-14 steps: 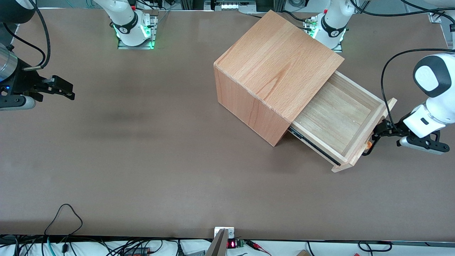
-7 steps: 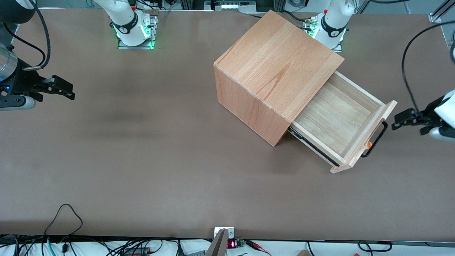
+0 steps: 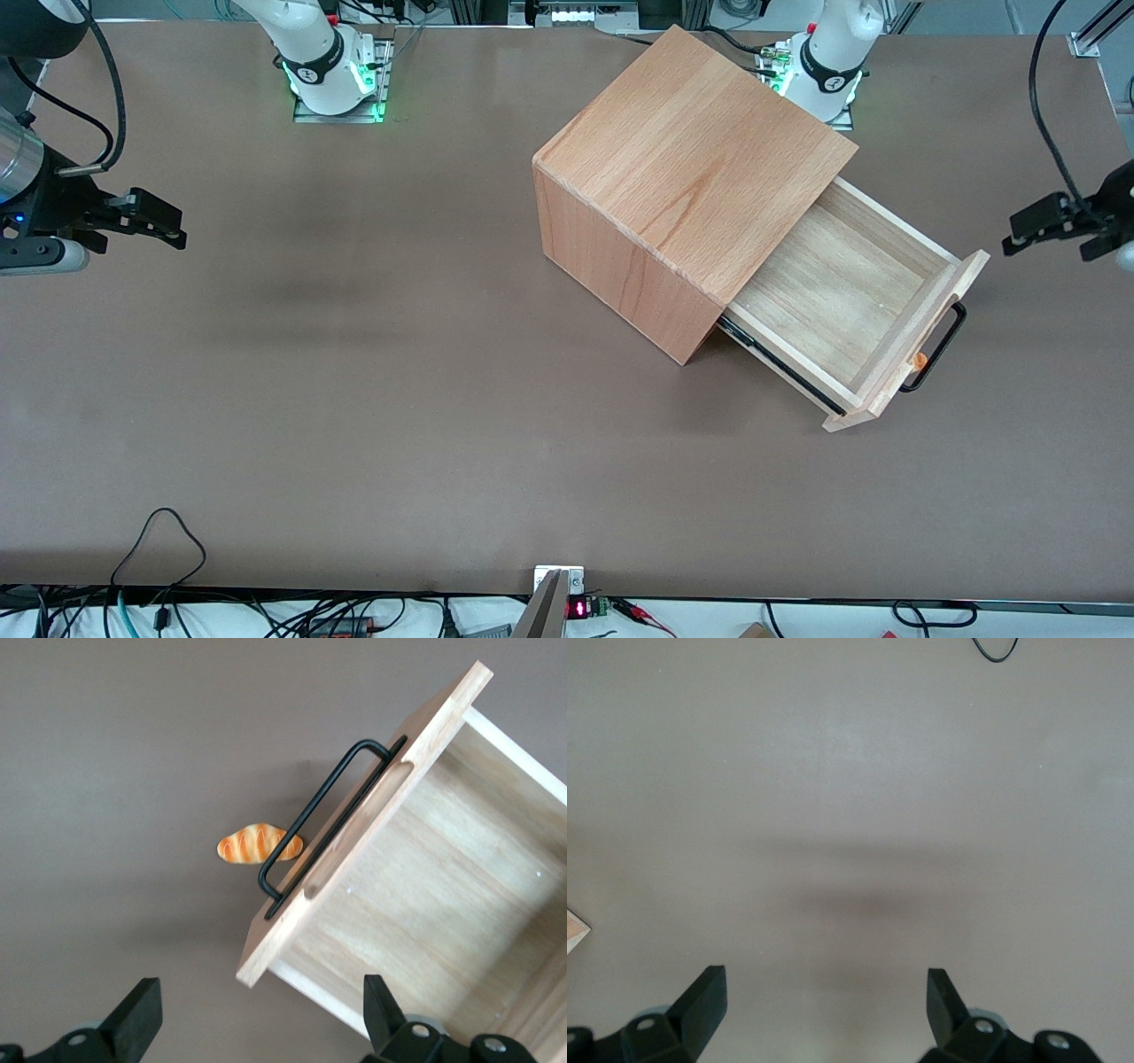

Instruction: Open top drawer with left arm

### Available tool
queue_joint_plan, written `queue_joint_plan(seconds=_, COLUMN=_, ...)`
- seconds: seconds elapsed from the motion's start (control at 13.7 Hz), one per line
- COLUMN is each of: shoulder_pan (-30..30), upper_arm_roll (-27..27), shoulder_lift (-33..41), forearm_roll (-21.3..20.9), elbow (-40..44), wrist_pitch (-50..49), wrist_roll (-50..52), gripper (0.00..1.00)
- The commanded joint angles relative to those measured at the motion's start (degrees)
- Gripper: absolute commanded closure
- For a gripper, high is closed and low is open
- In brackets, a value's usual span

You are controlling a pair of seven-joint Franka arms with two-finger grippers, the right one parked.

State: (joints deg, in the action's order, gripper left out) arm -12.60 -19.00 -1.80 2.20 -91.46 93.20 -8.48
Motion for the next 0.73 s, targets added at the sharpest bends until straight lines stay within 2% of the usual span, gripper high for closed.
queue_joint_plan(seconds=0.0, shoulder_pan=-0.23, upper_arm_roll=0.28, shoulder_lift=1.18, forearm_roll=-1.59, elbow=-0.39, wrist_pitch=-1.09, wrist_roll=1.71, gripper=0.0)
queue_joint_plan(seconds=0.66, shoulder_pan=-0.23, upper_arm_roll=0.28, shoulder_lift=1.18, forearm_roll=-1.76, elbow=-0.21, wrist_pitch=-1.09, wrist_roll=1.27, gripper=0.0)
